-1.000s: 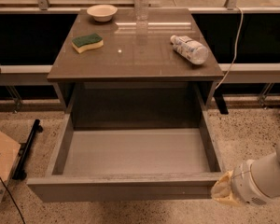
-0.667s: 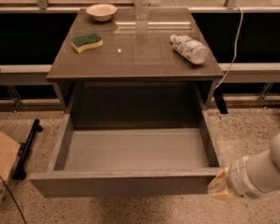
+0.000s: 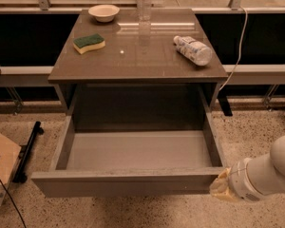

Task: Close top drawer

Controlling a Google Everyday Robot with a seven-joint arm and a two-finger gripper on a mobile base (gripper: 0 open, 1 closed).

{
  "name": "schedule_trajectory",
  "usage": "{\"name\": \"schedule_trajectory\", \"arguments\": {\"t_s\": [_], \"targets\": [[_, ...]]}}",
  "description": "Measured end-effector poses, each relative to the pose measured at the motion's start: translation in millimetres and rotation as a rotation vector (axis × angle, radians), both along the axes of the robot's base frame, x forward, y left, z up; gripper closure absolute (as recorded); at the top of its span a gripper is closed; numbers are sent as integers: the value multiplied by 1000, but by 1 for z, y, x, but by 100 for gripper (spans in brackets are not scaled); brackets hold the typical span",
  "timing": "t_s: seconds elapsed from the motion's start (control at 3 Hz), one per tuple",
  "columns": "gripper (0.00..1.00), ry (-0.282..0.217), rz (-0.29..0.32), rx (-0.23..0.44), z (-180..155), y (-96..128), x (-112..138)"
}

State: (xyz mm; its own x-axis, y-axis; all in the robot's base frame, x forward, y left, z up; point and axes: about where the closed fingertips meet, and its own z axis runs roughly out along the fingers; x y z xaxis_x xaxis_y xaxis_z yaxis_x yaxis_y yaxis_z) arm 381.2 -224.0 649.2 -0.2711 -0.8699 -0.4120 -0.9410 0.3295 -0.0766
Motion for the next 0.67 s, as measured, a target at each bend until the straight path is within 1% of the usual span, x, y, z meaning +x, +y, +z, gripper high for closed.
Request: {"name": "schedule_trajectory", "arguments": {"t_s": [0.33,0.67], "targets": [[100,-38,13,2,-2,8,17],[100,-38,13,2,-2,8,17]]}}
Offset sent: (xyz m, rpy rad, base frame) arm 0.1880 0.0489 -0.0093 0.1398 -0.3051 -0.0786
